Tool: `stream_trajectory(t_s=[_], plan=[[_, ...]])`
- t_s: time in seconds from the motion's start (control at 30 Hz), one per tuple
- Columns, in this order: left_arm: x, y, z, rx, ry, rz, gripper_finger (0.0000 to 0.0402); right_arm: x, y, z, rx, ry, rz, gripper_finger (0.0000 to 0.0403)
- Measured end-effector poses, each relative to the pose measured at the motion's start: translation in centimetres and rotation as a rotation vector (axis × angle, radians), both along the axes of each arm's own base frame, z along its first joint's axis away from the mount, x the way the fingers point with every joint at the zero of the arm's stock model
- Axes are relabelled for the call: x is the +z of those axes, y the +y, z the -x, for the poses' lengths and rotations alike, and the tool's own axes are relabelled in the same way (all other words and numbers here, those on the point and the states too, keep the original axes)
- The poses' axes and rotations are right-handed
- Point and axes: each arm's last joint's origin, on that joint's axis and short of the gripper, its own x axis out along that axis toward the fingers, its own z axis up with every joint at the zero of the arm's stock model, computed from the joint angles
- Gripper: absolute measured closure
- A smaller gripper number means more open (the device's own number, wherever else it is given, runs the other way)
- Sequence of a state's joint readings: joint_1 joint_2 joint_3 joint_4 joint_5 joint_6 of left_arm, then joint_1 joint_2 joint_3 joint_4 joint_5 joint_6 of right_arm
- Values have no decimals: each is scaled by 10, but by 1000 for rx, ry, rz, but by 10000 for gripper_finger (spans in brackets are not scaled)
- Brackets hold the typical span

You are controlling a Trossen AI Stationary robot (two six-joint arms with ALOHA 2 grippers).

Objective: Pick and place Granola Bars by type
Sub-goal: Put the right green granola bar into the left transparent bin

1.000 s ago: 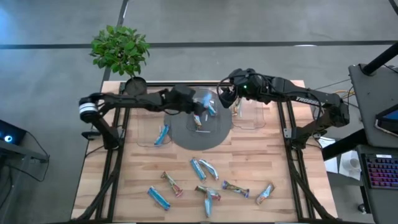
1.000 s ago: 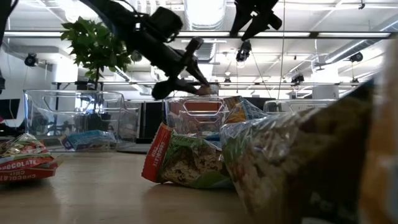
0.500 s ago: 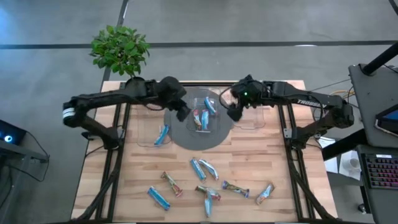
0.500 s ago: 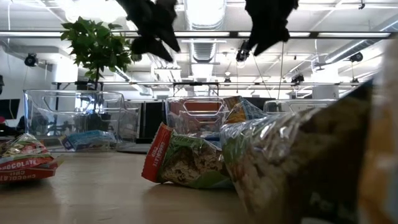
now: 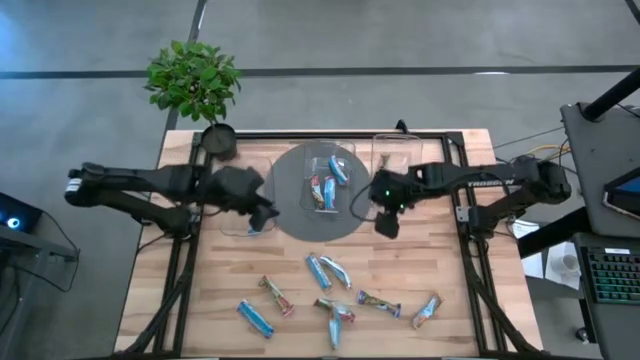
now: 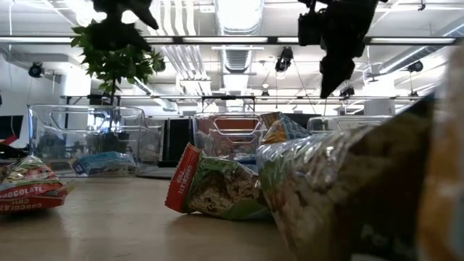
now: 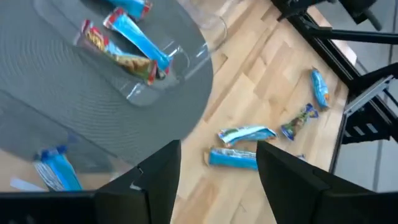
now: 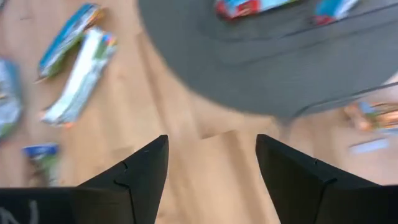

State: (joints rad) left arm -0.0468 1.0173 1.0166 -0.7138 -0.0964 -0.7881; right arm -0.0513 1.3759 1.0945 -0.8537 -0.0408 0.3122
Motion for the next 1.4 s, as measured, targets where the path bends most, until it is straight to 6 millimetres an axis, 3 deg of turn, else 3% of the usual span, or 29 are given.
stream_trajectory(t_s=[0.43, 0.67, 0.87, 1.1, 1.23, 1.4], plan=[[-38, -37, 23, -122, 9, -61, 209, -5, 109, 17, -144, 22, -183, 172], [-44, -52, 32, -177, 4, -113, 209, -28, 153, 20, -12, -12, -170, 172], [-42, -61, 40, -205, -19, -100, 209, -56, 166, 8, -67, 82, -145, 172], [-50, -70, 55, -324, 99, -86, 209, -59, 177, -5, -97, 100, -156, 172], [-51, -72, 59, -309, 122, -64, 209, -60, 188, -3, -20, 127, -164, 172], [-51, -72, 58, -287, 117, -80, 209, -75, 203, 2, 33, 177, -136, 172]])
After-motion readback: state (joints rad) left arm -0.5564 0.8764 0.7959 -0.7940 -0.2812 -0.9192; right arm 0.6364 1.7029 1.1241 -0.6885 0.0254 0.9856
